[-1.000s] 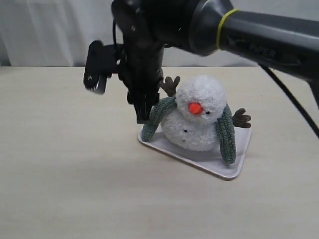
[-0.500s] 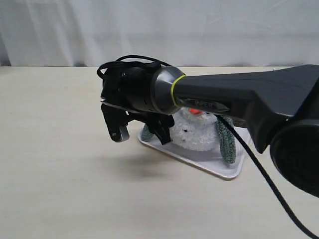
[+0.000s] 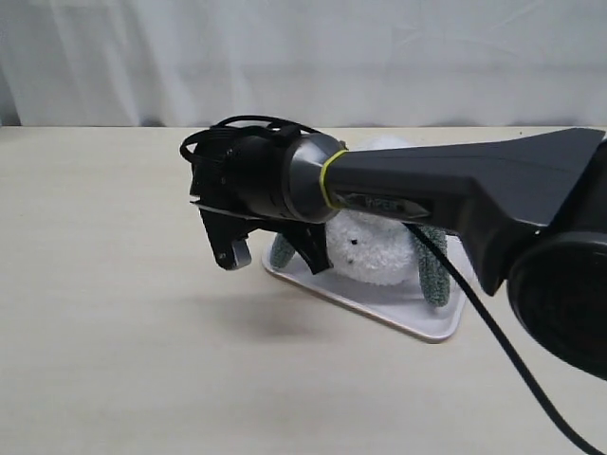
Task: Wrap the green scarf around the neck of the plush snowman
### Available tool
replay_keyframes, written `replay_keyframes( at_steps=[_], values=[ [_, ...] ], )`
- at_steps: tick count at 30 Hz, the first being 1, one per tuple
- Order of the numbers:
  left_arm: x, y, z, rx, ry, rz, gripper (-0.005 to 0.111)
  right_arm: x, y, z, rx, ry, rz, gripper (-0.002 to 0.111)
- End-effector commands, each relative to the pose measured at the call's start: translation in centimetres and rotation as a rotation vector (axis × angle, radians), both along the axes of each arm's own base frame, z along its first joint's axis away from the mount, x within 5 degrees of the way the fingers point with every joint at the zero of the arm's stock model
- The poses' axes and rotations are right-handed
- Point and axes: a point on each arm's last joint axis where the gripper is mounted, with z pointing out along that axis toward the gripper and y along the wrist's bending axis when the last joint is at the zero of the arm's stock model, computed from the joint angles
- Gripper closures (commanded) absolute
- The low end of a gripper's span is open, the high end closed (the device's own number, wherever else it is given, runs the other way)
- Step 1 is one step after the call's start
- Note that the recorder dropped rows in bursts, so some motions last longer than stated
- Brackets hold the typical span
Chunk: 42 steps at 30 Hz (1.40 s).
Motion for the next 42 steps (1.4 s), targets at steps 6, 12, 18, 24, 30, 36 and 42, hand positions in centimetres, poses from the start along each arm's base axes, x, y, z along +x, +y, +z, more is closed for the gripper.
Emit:
replay_keyframes(
  at_steps=[6,12,18,24,30,36,42],
  values=[
    [0.0,0.0,0.0,-0.004,-0.011,0.001,0.107,-0.6,-1.9,4.2,0.01,0.0,-0.078,0.104],
    [0.0,0.0,0.0,-0.004,-0.011,0.001,0.107,-1.2,-1.6,3.5,0.008,0.126,-0.016,0.104],
    [0.0,0.0,0.0,-0.004,-0.011,0.001,0.107,-1.3,-1.6,3.4,0.04,0.131,-0.046,0.1],
    [0.0,0.0,0.0,-0.004,-0.011,0.001,0.107,-1.4,-1.6,3.9,0.102,0.092,-0.12,0.069],
    [0.0,0.0,0.0,-0.004,-0.011,0.001,0.107,-2.1,-1.9,6.3,0.253,0.04,-0.236,0.05],
    [0.0,0.0,0.0,-0.004,-0.011,0.001,0.107,-4.6,-2.2,10.7,0.506,0.127,-0.313,0.05],
    [0.0,0.0,0.0,-0.004,-0.011,0.001,0.107,-6.2,-4.5,14.8,0.743,0.036,-0.552,0.05]
  ],
)
